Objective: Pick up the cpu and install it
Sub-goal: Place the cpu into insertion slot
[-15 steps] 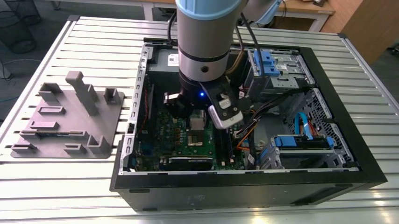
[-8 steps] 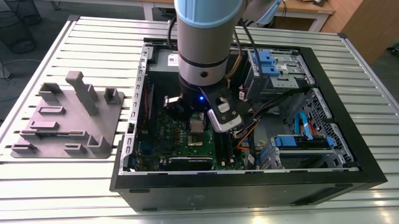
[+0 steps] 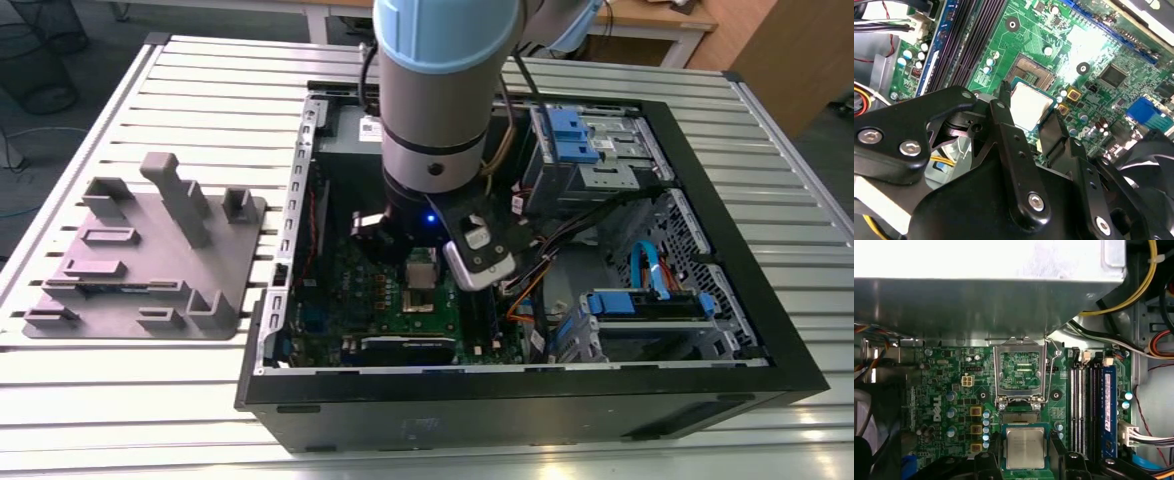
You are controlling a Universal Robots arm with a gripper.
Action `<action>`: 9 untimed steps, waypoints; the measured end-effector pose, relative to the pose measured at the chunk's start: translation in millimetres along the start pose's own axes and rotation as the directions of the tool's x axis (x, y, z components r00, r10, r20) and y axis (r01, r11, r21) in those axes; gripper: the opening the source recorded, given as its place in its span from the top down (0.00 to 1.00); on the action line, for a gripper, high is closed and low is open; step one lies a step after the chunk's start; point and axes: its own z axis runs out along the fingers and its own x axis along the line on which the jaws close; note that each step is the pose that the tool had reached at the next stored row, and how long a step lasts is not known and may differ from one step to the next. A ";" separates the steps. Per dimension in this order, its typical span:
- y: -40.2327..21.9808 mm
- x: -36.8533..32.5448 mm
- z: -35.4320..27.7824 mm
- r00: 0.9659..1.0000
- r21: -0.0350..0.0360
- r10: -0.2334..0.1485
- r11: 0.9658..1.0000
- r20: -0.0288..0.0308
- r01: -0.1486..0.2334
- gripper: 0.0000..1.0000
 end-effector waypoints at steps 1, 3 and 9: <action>-0.3 0.0 1.3 1.000 0.000 0.000 1.000 0.000 0.000 0.53; -0.9 0.1 3.9 1.000 0.000 0.000 1.000 0.000 0.000 0.53; -1.9 0.5 11.2 1.000 0.000 0.000 1.000 0.000 0.000 0.53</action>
